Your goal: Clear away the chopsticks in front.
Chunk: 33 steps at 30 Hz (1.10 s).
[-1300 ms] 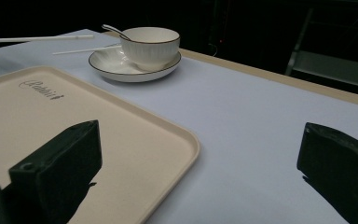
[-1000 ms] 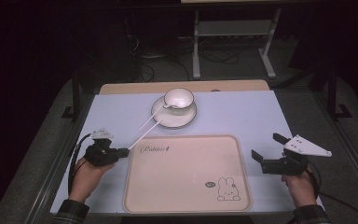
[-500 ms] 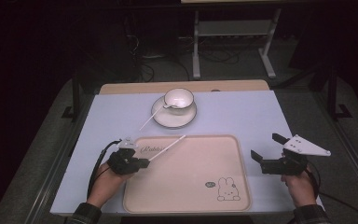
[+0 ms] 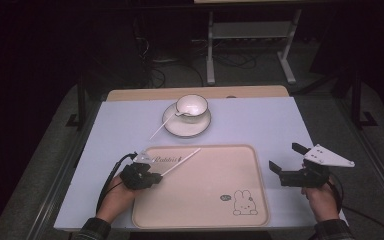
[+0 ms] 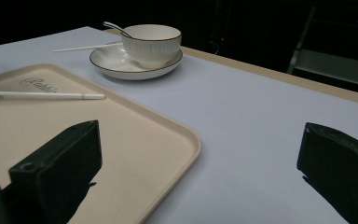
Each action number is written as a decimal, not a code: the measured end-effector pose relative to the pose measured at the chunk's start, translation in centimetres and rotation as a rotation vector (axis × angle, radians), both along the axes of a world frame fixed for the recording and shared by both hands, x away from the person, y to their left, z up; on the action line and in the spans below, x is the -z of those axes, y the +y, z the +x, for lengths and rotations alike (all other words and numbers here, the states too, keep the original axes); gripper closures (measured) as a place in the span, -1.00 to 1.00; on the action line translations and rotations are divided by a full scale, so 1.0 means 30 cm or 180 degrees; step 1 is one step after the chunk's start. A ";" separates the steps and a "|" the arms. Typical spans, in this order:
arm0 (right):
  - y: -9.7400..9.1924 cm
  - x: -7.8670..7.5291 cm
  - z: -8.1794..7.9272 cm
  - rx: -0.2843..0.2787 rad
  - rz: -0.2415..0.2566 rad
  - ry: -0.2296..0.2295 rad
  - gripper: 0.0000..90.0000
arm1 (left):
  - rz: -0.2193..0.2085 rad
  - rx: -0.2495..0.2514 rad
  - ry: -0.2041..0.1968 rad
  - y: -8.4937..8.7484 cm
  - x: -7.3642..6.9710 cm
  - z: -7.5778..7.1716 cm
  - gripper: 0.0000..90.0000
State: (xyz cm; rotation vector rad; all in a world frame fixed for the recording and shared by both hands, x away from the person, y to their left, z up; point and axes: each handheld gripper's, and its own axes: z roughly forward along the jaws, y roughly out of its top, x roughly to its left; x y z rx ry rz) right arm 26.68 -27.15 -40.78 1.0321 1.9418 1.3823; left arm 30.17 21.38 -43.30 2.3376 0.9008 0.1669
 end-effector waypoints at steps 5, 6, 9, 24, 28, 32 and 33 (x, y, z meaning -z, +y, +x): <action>0.000 0.000 0.000 0.0001 -0.0001 0.0000 -1.00 | -0.0026 0.0003 0.0008 0.003 0.001 0.001 0.83; 0.000 0.000 0.000 0.0001 -0.0001 0.0000 -1.00 | -0.0026 0.0003 0.0008 0.003 0.001 0.001 0.83; 0.000 0.000 0.000 -0.0001 -0.0007 0.0002 -1.00 | -0.0065 -0.0005 0.0041 0.006 0.002 0.002 0.81; 0.000 0.007 0.001 0.0022 -0.0035 0.0021 -1.00 | -0.0321 0.0027 -0.0044 0.008 -0.048 0.013 0.06; 0.002 0.010 0.002 0.0019 -0.0059 0.0040 -1.00 | -0.0347 -0.0009 -0.0109 0.010 -0.078 0.033 -0.05; 0.004 0.009 0.001 0.0002 -0.0046 0.0040 -1.00 | -0.0366 -0.0080 -0.0154 0.016 -0.103 0.079 -0.05; 0.004 0.008 0.001 -0.0003 -0.0038 0.0036 -1.00 | -0.0306 -0.0121 -0.0208 0.017 -0.113 0.111 -0.05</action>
